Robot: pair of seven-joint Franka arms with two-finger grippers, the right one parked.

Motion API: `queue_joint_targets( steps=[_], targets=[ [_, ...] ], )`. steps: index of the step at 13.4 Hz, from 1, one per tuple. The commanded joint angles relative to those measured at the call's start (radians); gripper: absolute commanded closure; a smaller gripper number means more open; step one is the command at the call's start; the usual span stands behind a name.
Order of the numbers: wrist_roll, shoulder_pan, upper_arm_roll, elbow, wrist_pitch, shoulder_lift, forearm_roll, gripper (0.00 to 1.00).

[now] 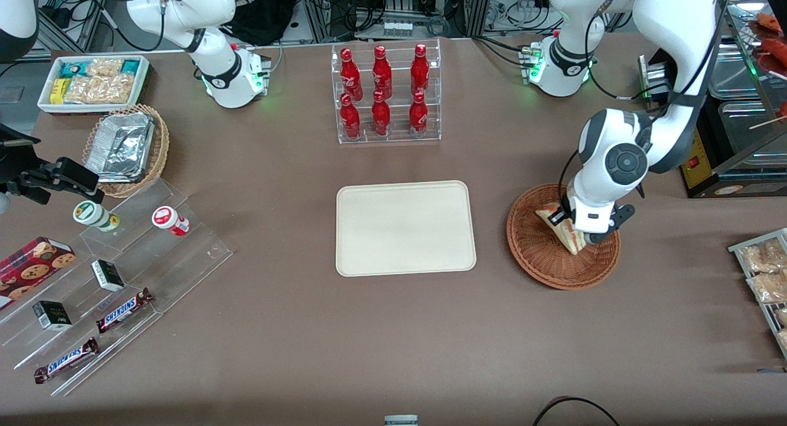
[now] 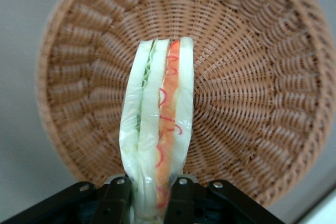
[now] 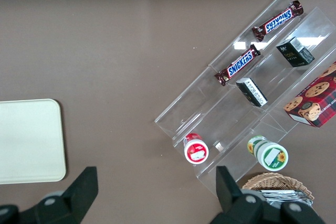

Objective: Place sandwich from basket to tray
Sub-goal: 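Close the left gripper on the sandwich and lift it, then carry the sandwich with the left gripper over the cream tray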

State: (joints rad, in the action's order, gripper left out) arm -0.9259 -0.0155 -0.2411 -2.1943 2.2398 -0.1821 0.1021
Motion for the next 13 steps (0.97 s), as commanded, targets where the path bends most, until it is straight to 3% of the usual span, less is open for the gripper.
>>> queue_joint_targets(
  steps=[1, 5, 8, 10, 13],
  targets=[
    [-0.005, 0.024, -0.03, 0.164, -0.22, 0.036, 0.013, 0.91],
    [0.004, 0.153, -0.037, 0.44, -0.419, -0.039, 0.001, 0.91],
    [-0.002, 0.265, -0.037, 0.534, -0.411, -0.114, -0.007, 0.91],
    [-0.005, 0.333, -0.037, 0.621, -0.405, -0.198, -0.057, 0.91],
    [0.001, 0.416, -0.037, 0.694, -0.309, -0.311, -0.053, 0.91]
  ],
)
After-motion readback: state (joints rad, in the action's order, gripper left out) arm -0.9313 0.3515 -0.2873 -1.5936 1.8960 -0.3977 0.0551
